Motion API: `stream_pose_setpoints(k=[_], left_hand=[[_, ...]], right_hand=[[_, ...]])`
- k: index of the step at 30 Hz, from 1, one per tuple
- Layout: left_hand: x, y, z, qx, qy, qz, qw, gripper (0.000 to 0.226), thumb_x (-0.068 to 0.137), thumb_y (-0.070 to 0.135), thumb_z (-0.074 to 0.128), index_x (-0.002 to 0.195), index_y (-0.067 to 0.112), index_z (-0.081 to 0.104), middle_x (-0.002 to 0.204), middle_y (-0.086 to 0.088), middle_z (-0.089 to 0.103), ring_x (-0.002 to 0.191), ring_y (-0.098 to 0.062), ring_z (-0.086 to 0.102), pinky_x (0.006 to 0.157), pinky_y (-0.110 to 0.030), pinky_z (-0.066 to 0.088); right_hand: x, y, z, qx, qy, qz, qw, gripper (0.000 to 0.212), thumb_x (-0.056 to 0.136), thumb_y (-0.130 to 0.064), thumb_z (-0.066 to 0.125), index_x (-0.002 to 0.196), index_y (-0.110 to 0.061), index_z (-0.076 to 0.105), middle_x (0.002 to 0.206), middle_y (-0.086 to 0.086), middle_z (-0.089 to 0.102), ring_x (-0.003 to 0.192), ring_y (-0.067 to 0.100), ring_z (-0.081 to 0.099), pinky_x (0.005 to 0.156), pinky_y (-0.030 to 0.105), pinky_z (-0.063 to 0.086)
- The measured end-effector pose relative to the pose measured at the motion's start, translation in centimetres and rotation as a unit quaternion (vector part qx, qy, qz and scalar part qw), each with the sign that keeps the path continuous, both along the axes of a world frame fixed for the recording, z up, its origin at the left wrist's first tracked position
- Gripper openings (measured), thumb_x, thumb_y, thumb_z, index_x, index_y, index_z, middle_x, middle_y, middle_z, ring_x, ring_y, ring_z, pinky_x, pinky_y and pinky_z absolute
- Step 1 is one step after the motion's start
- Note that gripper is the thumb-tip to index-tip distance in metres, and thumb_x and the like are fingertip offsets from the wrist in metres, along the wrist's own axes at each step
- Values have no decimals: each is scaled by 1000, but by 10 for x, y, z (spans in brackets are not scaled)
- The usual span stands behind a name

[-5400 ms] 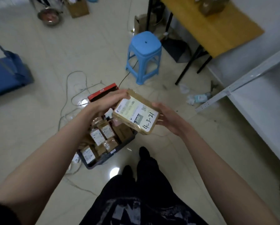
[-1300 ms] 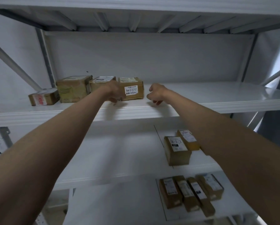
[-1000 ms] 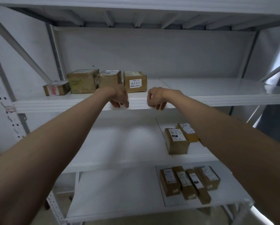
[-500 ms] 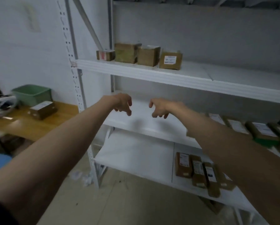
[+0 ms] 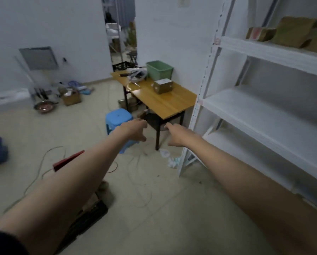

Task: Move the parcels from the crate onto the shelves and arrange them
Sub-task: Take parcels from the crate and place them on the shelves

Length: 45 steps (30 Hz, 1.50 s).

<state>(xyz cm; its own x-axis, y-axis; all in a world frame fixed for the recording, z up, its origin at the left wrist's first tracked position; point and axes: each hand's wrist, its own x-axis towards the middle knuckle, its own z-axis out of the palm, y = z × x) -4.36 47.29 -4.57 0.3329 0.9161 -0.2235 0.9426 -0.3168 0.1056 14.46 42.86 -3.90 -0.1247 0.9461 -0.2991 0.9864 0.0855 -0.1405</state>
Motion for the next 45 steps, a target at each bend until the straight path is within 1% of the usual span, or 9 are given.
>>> stream_pose_setpoints(k=[5, 11, 18, 21, 25, 30, 34, 40, 45], left_hand=[[-138, -35, -36, -11, 3, 105, 994, 65, 84, 39, 68, 141, 23, 41, 135, -9, 46, 122, -31, 51, 97, -43, 45], [-294, -86, -72, -45, 2, 214, 976, 64, 83, 41, 67, 139, 22, 43, 131, -7, 49, 118, -31, 53, 95, -44, 48], [-418, -142, -130, -107, -13, 319, 942, 60, 79, 49, 67, 132, 28, 47, 127, -1, 50, 116, -27, 54, 91, -45, 51], [-452, -163, -160, -143, -16, 347, 927, 50, 74, 45, 65, 122, 34, 55, 123, 2, 55, 116, -24, 55, 88, -41, 51], [-478, -179, -186, -167, -49, 385, 906, 51, 86, 38, 63, 130, 17, 48, 131, -9, 50, 118, -29, 53, 91, -39, 47], [-509, -174, -238, -205, -77, 420, 881, 54, 89, 40, 62, 136, 18, 46, 137, -8, 46, 122, -27, 51, 92, -40, 46], [-530, -149, -285, -236, -104, 444, 858, 56, 89, 40, 61, 137, 17, 45, 136, -10, 48, 121, -28, 51, 96, -42, 47], [-559, -93, -389, -284, -180, 496, 801, 56, 85, 33, 67, 134, 18, 44, 134, -9, 50, 116, -28, 53, 94, -39, 47], [-573, -57, -489, -314, -250, 552, 731, 54, 88, 27, 66, 136, 14, 45, 134, -10, 54, 121, -28, 53, 89, -32, 44]], right_hand=[[-130, 11, -41, 25, 5, 104, 994, 71, 89, -22, 68, 149, -18, 31, 143, 13, 45, 128, 34, 49, 94, 43, 45], [-285, 8, -83, -11, 38, 183, 982, 74, 87, -23, 68, 150, -21, 30, 143, 13, 43, 132, 34, 44, 104, 50, 43], [-415, -9, -143, -51, 68, 254, 964, 71, 87, -31, 70, 147, -23, 33, 139, 12, 46, 126, 33, 49, 100, 46, 46], [-455, -17, -168, -84, 61, 270, 957, 70, 86, -37, 71, 145, -25, 35, 137, 10, 47, 122, 32, 52, 97, 47, 48], [-496, -11, -198, -117, 48, 299, 946, 69, 86, -35, 71, 144, -24, 36, 135, 11, 48, 122, 32, 51, 97, 50, 49], [-535, 11, -248, -157, 45, 325, 931, 66, 86, -33, 70, 143, -23, 39, 142, 9, 46, 130, 31, 46, 102, 50, 45], [-559, 39, -303, -202, 20, 342, 917, 63, 87, -28, 69, 141, -20, 38, 137, 13, 49, 124, 34, 52, 97, 46, 49], [-590, 95, -407, -283, -13, 326, 902, 59, 93, -25, 65, 144, -21, 36, 130, 14, 49, 121, 33, 52, 95, 40, 47], [-615, 133, -502, -337, -16, 290, 896, 53, 95, -27, 62, 142, -21, 40, 130, 12, 52, 122, 32, 52, 90, 39, 47]])
